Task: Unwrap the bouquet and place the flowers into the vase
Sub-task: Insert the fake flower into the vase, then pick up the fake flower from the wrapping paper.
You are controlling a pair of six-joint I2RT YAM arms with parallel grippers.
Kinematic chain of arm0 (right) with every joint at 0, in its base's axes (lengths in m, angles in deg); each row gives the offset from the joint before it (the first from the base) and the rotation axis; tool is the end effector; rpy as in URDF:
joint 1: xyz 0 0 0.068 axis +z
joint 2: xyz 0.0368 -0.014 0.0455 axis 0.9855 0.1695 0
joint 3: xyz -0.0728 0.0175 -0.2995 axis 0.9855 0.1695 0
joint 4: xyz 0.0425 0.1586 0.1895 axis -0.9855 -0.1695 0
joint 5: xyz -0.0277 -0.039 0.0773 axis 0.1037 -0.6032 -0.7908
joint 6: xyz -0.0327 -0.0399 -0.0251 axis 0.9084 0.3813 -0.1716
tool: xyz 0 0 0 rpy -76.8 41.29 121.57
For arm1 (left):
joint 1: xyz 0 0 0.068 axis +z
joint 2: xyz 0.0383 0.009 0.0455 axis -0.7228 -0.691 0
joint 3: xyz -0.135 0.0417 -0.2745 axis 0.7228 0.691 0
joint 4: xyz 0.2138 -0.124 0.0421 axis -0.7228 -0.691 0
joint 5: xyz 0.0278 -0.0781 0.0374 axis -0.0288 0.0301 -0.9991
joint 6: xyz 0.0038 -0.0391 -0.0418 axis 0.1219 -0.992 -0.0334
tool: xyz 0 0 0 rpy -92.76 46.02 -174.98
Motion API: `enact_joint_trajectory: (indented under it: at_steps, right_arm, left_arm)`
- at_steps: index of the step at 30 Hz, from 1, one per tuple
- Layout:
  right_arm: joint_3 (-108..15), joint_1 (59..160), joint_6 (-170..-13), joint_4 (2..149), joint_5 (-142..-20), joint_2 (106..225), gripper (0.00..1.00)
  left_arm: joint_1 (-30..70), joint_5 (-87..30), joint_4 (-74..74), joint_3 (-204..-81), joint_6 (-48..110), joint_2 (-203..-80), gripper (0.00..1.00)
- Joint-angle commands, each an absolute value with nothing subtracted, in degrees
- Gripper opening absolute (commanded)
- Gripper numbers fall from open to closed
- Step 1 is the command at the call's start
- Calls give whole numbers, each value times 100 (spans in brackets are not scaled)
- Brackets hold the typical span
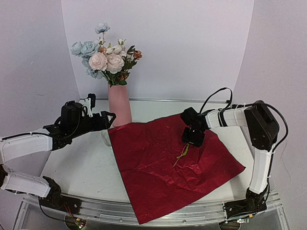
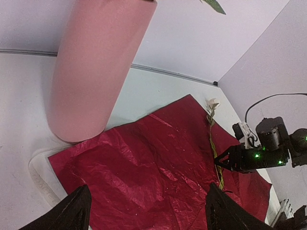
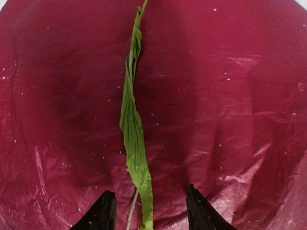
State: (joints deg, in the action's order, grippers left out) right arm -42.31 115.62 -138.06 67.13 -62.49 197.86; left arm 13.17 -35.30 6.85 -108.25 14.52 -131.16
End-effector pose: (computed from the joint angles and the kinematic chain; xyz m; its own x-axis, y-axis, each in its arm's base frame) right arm 0.3522 0.2403 0.1906 -0.7509 0.4339 -0.4979 0.2291 0.8782 0.4198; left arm 0.1992 -0.1310 0.2972 -0.4994 -0.2346 -0.8340 0.3747 0.8094 -0.4521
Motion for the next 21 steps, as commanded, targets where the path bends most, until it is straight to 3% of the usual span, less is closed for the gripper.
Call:
enact_joint_trajectory:
  at_steps: [1,7,13,21]
  right_arm:
    - [-4487,11565,-13804,6251,-6089,20042,46]
    - [-4543,11566,-13709,6301,-6328,20173,29]
    - [-4414,11566,-13788,6447,-6427,19767,1]
    - [-3907,11597,-13861,6733,-6410,18531,0]
  left_arm:
    - [1223,-3389,655,-10916,1423,-13271,83]
    - [978,-3395,656,-11014,1430,-13476,83]
    - [556,-3503,658,-11141,1413,-13695,83]
    - [-218,-3611,660,-11585,1518,-14200,83]
